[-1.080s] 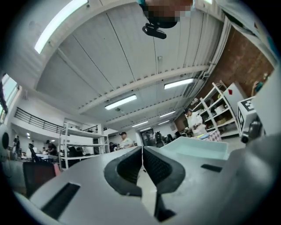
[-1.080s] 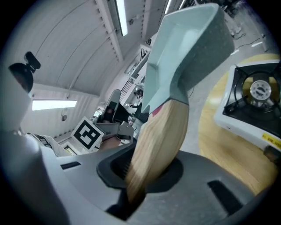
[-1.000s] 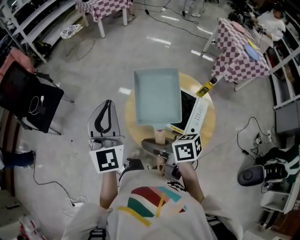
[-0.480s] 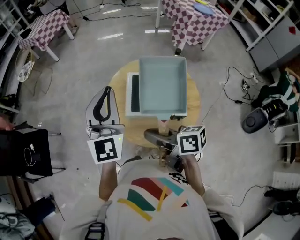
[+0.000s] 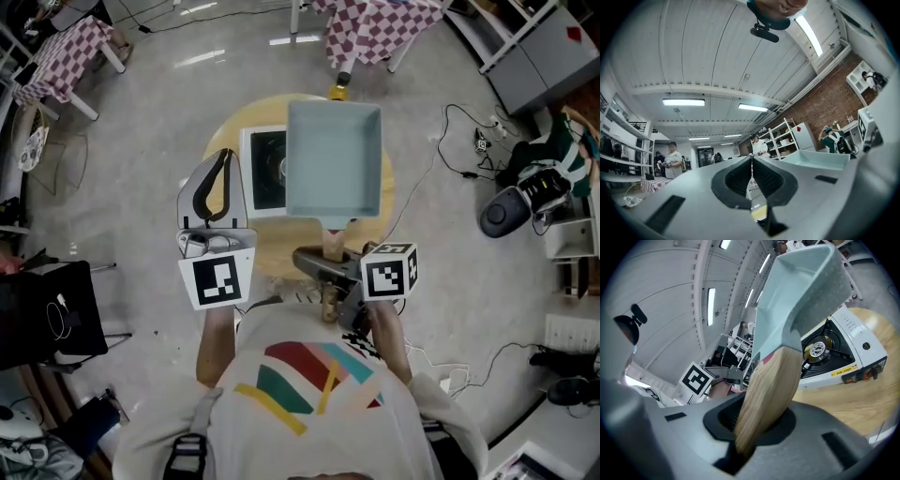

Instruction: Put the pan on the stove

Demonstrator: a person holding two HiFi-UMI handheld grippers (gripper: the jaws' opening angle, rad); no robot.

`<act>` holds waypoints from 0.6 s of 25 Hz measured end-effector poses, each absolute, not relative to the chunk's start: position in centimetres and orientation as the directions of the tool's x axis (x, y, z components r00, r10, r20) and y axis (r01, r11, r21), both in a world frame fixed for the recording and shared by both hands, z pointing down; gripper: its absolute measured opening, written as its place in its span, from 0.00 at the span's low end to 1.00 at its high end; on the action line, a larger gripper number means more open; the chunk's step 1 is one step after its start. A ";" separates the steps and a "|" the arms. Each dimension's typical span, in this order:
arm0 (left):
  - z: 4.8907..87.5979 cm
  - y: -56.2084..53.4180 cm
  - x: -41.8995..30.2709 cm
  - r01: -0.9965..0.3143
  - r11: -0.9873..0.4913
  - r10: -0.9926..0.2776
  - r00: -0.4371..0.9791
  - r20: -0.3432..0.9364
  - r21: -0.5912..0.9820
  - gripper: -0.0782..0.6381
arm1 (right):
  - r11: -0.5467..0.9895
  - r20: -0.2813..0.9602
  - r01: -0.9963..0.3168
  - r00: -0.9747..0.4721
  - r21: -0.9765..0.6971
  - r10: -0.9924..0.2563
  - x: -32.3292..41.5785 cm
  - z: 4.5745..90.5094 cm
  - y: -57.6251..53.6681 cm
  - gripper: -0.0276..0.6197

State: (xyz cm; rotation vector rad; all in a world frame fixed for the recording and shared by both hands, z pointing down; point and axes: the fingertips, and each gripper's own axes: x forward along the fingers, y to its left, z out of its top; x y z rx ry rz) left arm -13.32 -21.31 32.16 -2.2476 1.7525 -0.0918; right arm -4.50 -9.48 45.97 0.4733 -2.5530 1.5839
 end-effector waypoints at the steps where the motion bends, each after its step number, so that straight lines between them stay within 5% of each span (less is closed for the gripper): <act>1: 32.1 -21.3 -13.3 -0.939 -0.217 -0.958 0.257 -0.128 -0.267 0.12 | 0.411 0.246 -0.311 -0.947 -0.857 -0.206 -4.5 46.0 -9.5 0.09; 15: 33.2 -20.5 -15.0 -0.950 -0.148 -0.979 0.180 -0.094 -0.277 0.12 | 0.385 0.172 -0.190 -0.982 -0.903 -0.082 -5.9 47.7 -12.3 0.10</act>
